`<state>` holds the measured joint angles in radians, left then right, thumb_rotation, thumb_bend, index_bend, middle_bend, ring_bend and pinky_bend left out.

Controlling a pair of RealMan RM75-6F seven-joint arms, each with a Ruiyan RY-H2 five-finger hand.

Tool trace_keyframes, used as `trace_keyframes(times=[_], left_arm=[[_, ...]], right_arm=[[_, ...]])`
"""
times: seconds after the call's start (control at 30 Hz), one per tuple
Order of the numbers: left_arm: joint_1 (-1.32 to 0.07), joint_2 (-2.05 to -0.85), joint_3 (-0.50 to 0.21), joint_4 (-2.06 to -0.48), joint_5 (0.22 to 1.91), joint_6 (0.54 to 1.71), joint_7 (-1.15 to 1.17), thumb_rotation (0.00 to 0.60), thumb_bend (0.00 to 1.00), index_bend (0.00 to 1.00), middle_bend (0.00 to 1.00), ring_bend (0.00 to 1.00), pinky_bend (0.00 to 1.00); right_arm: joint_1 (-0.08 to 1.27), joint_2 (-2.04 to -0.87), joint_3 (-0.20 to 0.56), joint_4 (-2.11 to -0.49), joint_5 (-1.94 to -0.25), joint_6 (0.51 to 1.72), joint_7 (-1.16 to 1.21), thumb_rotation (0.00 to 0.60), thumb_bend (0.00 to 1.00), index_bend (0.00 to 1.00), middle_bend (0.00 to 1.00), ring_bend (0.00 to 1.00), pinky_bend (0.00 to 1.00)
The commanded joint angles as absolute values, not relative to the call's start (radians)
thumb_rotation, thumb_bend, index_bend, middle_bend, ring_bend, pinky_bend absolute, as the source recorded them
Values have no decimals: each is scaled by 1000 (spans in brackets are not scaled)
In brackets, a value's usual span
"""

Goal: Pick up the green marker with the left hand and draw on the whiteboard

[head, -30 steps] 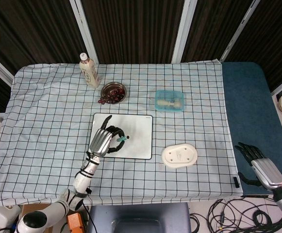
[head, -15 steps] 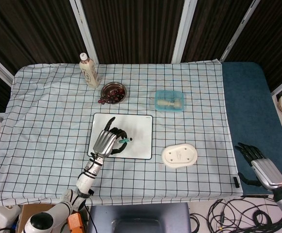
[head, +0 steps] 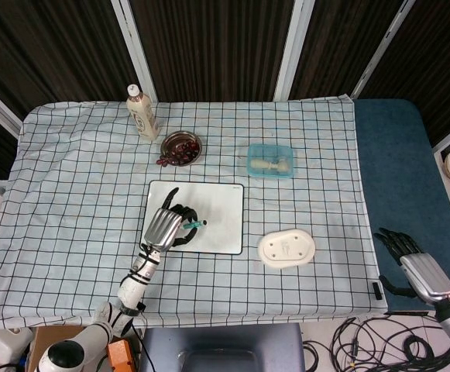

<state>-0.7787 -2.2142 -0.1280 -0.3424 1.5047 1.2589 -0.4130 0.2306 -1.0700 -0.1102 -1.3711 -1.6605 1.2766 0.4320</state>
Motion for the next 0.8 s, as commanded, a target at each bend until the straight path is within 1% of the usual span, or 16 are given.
trace_keyframes(times=[0.03,0.33,0.5,0.8], left_arm=[[-774,-2211,-125,-337,1504,1260,-414,600,573,767,783,472,62],[-753,-2196,-120,-316,1495,1251,-424,600,581,767,786,474,59],[-749,-2192,-116,-312,1498,1266,-425,600,587,769,789,478,58],[-753,-2192,-99,-381,1531,1362,-433,600,588,769,789,478,58]], right_arm=[[231,-1070,-111,-1372,-1660,1275,430,600,323,0,0,0,51],[230,-1072,-110,-1378,-1659,1275,418,600,322,0,0,0,51],[227,-1071,-111,-1382,-1661,1280,414,600,323,0,0,0,51],[220,-1066,-110,-1385,-1664,1297,418,600,322,0,0,0,51]])
